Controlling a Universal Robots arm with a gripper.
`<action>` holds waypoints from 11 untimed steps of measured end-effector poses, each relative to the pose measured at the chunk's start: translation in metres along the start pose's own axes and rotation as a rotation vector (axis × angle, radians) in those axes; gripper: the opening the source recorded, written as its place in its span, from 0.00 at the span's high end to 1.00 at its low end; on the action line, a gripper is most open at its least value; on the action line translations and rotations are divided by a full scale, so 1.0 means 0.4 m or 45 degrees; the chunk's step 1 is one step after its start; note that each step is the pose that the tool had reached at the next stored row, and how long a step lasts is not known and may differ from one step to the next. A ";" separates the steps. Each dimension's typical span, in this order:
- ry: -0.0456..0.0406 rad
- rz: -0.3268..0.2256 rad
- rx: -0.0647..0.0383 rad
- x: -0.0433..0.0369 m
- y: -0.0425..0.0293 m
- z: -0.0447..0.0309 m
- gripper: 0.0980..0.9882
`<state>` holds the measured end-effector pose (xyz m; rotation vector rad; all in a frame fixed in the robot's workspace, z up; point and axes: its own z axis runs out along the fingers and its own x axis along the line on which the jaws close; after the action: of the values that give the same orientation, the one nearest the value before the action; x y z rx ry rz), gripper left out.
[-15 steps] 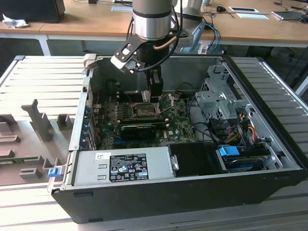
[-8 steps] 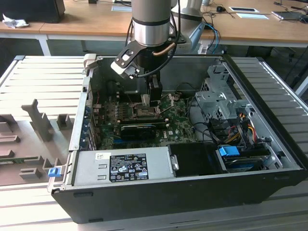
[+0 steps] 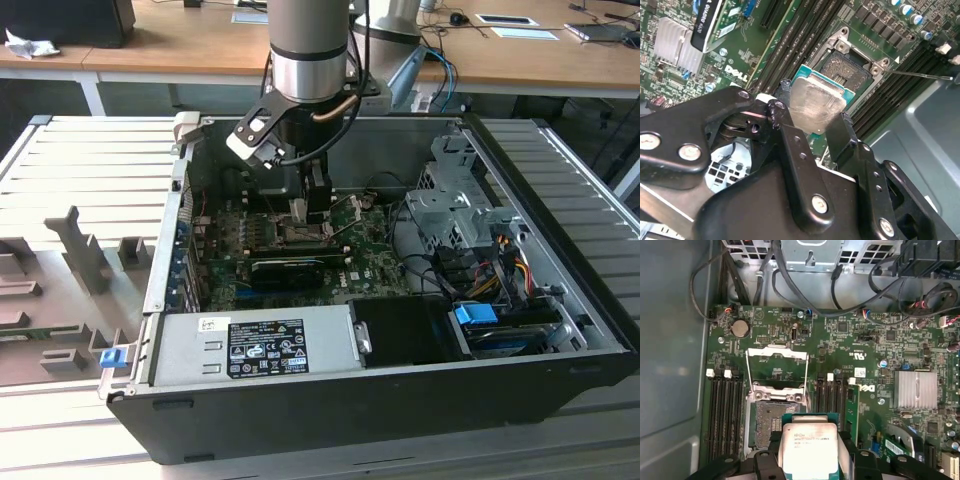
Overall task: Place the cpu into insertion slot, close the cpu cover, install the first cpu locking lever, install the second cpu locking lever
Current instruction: 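Place the cpu into insertion slot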
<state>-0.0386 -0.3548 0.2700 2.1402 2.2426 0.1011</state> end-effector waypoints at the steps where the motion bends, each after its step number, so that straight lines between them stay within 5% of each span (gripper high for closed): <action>1: 0.000 0.000 0.000 0.001 -0.002 0.006 0.52; 11: 0.000 0.000 0.000 0.006 -0.009 0.060 0.52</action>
<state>-0.0405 -0.3520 0.2456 2.1402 2.2425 0.1007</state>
